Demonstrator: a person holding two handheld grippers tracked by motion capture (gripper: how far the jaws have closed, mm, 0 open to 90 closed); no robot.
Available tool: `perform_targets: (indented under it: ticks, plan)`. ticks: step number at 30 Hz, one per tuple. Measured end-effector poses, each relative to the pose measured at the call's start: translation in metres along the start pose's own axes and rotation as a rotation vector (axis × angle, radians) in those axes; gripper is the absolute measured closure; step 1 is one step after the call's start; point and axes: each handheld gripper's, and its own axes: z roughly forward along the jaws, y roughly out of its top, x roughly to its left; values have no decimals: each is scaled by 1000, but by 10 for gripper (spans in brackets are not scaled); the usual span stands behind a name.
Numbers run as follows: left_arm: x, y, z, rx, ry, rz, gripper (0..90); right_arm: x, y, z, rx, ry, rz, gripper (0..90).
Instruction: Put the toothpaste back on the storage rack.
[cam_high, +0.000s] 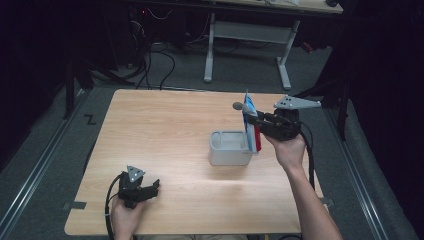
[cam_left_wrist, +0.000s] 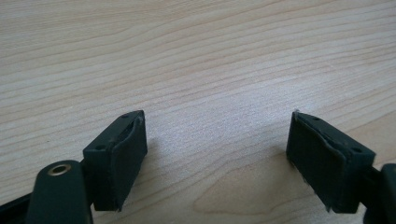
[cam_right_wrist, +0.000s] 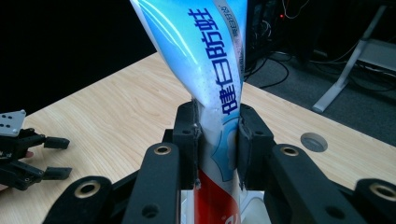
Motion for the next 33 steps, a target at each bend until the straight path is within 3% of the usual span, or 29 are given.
perform_targets:
  ticks: [33]
  plan:
    - [0,0,0,-1,0,0,208,2,15,42,-25,10,13,725]
